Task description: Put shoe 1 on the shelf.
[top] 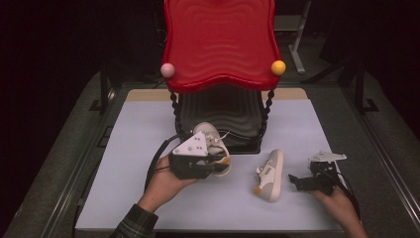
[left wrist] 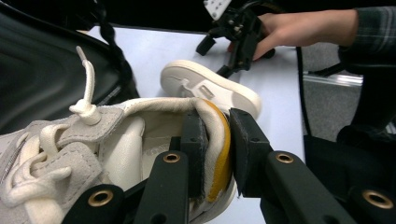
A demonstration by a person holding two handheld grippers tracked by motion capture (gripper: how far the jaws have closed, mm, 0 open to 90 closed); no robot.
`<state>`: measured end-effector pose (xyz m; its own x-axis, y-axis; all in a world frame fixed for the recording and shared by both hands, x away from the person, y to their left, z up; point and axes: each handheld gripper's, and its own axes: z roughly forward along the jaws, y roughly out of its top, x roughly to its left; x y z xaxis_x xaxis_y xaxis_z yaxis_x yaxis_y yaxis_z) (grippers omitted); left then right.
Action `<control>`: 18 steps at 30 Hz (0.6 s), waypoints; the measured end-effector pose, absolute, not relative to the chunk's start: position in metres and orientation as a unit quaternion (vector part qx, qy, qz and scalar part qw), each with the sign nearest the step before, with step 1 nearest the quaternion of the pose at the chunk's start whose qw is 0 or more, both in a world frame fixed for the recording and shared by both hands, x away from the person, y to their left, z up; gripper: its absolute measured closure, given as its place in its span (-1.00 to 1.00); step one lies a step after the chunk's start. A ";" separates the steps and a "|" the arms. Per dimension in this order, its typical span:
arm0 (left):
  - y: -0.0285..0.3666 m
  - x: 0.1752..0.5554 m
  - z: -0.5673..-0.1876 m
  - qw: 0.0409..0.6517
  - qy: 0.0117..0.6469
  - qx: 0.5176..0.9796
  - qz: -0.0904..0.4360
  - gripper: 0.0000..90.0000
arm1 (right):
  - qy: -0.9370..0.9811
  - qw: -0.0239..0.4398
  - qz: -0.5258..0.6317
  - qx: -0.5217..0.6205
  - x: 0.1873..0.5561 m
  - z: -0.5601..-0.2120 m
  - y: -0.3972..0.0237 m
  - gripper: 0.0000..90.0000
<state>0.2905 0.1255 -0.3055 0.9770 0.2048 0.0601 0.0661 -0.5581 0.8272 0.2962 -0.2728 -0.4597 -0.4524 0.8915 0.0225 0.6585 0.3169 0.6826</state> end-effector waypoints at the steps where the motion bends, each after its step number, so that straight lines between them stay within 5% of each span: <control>1: 0.124 0.294 -0.305 0.462 0.073 0.880 0.077 0.70 | 0.790 0.183 0.318 0.490 0.296 -0.460 -0.273 -1.00; 18: 0.112 0.353 -0.299 0.426 0.034 0.894 0.137 0.70 | 0.791 0.183 0.318 0.490 0.296 -0.460 -0.273 -1.00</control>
